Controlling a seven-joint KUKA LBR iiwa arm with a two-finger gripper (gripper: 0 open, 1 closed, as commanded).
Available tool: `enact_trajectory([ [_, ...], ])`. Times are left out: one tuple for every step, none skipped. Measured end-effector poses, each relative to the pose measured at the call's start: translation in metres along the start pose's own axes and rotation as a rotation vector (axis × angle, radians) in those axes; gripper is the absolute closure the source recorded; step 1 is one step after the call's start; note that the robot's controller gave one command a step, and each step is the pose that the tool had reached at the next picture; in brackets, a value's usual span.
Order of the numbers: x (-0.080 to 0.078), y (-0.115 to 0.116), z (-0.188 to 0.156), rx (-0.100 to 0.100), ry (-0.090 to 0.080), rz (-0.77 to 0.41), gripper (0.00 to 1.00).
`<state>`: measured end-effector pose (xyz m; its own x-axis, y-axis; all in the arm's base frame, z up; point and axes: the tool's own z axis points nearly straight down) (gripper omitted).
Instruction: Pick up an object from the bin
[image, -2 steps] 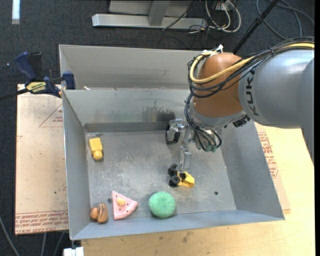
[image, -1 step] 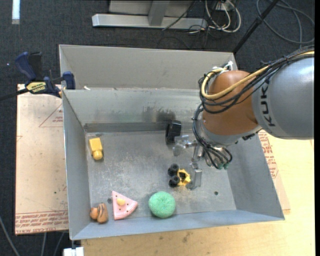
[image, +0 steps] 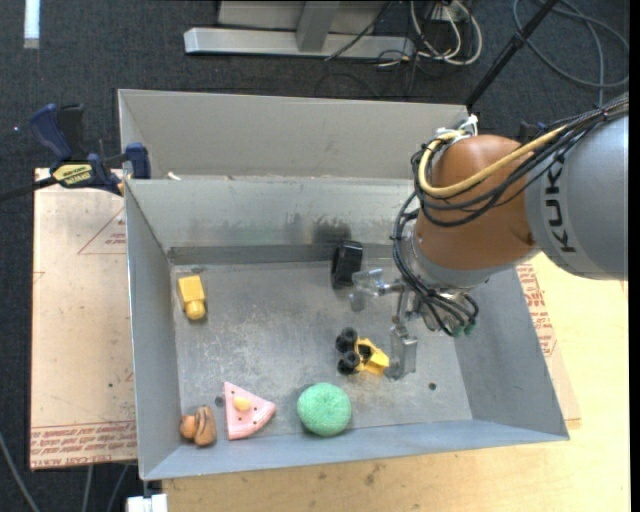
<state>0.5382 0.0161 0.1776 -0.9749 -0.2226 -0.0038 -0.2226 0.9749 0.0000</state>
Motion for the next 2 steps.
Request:
enact_trajectory([
  [-0.011,-0.006,0.081,0.000,-0.003,0.030,0.00],
  [-0.018,-0.012,0.108,-0.001,0.002,-0.045,1.00],
])
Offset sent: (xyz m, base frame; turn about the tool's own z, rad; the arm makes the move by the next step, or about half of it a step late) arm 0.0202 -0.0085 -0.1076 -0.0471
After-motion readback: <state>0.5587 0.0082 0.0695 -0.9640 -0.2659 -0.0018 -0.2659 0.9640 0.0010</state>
